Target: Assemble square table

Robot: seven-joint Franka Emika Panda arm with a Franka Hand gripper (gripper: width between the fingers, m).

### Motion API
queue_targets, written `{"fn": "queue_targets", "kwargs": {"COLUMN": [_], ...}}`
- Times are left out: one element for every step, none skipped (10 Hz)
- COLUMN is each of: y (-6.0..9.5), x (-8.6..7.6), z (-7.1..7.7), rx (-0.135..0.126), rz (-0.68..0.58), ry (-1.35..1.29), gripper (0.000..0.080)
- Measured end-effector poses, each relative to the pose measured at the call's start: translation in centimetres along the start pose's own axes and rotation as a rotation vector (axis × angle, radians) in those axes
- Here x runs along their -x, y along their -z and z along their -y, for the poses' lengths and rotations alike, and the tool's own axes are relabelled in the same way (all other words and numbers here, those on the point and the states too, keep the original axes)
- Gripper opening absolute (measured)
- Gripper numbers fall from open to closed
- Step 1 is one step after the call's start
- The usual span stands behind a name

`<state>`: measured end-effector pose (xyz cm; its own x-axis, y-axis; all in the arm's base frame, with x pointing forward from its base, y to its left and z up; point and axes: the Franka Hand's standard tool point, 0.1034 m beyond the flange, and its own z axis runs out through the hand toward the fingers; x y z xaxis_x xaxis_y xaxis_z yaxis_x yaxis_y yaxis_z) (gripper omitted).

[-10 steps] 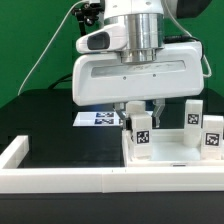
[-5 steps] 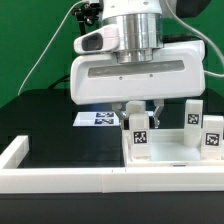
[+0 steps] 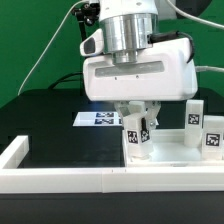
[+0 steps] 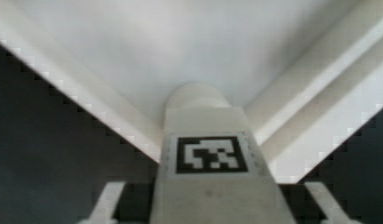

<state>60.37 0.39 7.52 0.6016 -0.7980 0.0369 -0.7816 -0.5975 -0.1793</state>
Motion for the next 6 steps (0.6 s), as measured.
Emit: {"fn": "queue_targets", "kwargs": {"y": [-0.05,-0.07,-0.08,-0.08,-0.09,-0.10], "x": [0.26,0.42,0.50,0.49,0.50,0.52], "z": [0.15,0.23,0.28,0.27,0.27,0.28], "rx": [0.005,0.003,0.002,-0.001,-0.001,-0.001], "rz": [0.004,0.007,0.009,0.012,0.012,0.013], "ry": [-0.126,-0.168,-0.232,-0.247,-0.225,-0.187], "gripper": [0.0290,0.0290,0.0290,0.0290,0.0395,0.0395]}}
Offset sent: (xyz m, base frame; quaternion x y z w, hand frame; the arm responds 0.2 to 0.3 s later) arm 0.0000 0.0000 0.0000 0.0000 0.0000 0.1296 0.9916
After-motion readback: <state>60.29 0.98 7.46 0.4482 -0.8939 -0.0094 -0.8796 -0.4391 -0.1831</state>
